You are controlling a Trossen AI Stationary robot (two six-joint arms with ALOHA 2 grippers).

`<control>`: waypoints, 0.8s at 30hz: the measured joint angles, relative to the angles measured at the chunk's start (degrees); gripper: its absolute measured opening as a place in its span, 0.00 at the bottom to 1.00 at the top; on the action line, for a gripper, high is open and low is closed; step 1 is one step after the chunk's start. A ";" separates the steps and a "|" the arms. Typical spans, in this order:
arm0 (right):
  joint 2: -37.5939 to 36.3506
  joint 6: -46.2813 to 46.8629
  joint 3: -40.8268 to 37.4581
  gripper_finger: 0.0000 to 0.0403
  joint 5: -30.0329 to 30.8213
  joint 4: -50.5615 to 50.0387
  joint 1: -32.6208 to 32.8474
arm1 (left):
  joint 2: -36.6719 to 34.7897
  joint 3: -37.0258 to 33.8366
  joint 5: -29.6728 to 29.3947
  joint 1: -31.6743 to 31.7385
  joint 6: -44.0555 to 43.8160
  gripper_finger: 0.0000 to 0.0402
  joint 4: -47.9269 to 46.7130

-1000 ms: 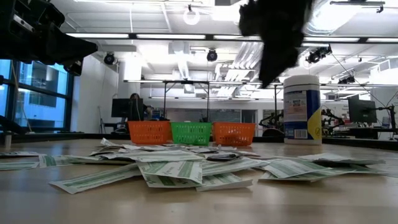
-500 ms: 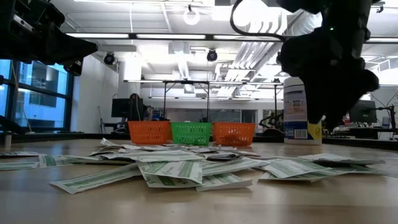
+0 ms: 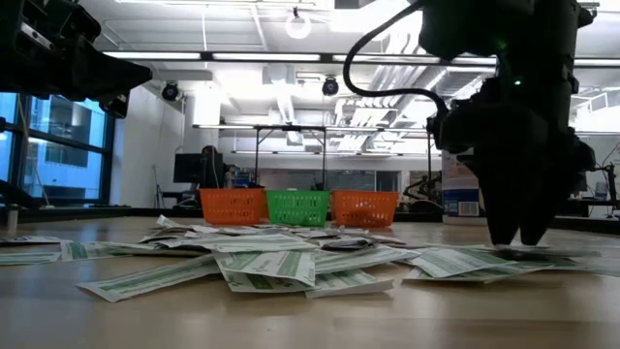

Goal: Pick & Place First Aid Supplies
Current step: Put the bandage pack into the right orange bin

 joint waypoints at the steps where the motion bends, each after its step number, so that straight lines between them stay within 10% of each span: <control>1: 0.53 -0.08 0.00 0.74 0.02 0.17 0.00 | 0.00 0.00 0.00 0.00 -0.02 0.00 0.02; 24: 3.35 1.38 0.70 0.36 -0.42 -1.00 -0.11 | 0.00 0.00 0.00 0.00 0.00 0.00 0.00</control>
